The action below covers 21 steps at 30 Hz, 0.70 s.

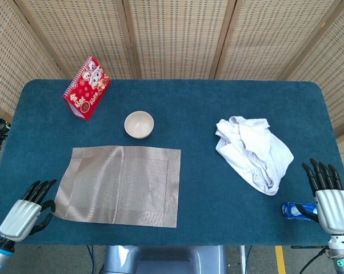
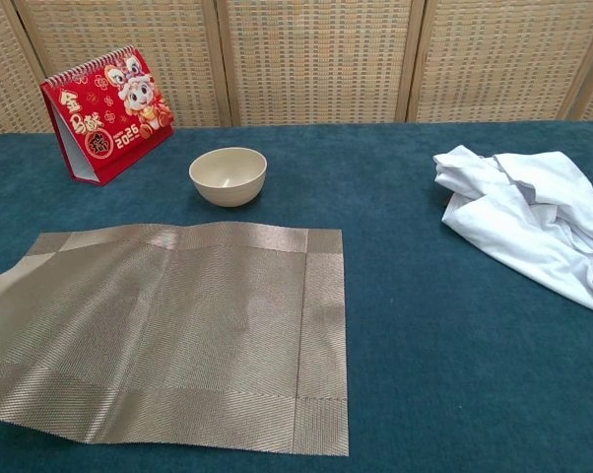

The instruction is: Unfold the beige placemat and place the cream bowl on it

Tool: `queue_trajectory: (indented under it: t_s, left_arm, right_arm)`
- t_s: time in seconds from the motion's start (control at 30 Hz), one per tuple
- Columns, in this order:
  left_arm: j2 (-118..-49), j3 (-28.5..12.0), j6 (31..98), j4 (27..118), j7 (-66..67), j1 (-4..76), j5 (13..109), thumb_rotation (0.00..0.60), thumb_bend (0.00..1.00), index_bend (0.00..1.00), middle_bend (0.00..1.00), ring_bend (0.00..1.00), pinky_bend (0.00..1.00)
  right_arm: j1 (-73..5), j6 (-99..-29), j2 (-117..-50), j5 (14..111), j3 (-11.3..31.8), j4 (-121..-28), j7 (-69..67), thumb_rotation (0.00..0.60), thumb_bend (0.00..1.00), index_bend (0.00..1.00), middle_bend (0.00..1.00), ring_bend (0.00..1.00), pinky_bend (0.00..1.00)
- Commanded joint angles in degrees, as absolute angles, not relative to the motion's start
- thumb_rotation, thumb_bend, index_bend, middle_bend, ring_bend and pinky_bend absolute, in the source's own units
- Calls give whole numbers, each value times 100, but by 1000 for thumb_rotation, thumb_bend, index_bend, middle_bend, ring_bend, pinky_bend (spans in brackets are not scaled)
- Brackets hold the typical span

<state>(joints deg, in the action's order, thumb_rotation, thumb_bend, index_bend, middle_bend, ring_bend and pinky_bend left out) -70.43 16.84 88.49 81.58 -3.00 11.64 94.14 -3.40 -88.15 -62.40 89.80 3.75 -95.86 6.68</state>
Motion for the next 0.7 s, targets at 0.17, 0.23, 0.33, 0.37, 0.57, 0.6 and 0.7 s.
queue_trajectory:
  t_s: [0.17,0.23,0.33,0.37,0.57,0.6,0.7]
  left_arm:
    - [-7025,1371,9428,7876,-1105,870,9626,514,0,0,0,0,0]
    - [-6982,1282,9490,7984,-1115,868,9641,514,0,0,0,0,0]
    - [-6886,1073,9558,8287,-1154,918,9629,514,0,0,0,0,0]
    - [-6843,996,9556,8418,-1148,949,9613,514,0,0,0,0,0]
    - [-6465,440,9203,9574,-156,1255,9228,527,0,0,0,0,0]
    - [-6405,368,9106,9810,96,1290,9112,535,0,0,0,0,0]
    - [-6333,194,8981,10241,558,1345,8895,558,0,0,0,0,0]
  right_arm:
    - [-365,-8770,-6283,8984,358,-9550,728,600,0,41,0,0,0]
    - [-376,-8749,-6297,8988,352,-9535,751,600,0,43,0,0,0]
    - [-427,-8650,-6309,8993,337,-9517,797,600,0,46,0,0,0]
    - [-456,-8596,-6311,8996,332,-9508,817,600,0,46,0,0,0]
    - [-970,-8044,-6341,9639,202,-9062,1038,600,0,49,138,9,0]
    - [-1068,-7931,-6319,9750,173,-9011,1074,600,0,49,148,12,0]
    - [-1295,-7665,-6244,10004,105,-9065,1239,600,0,53,130,11,0]
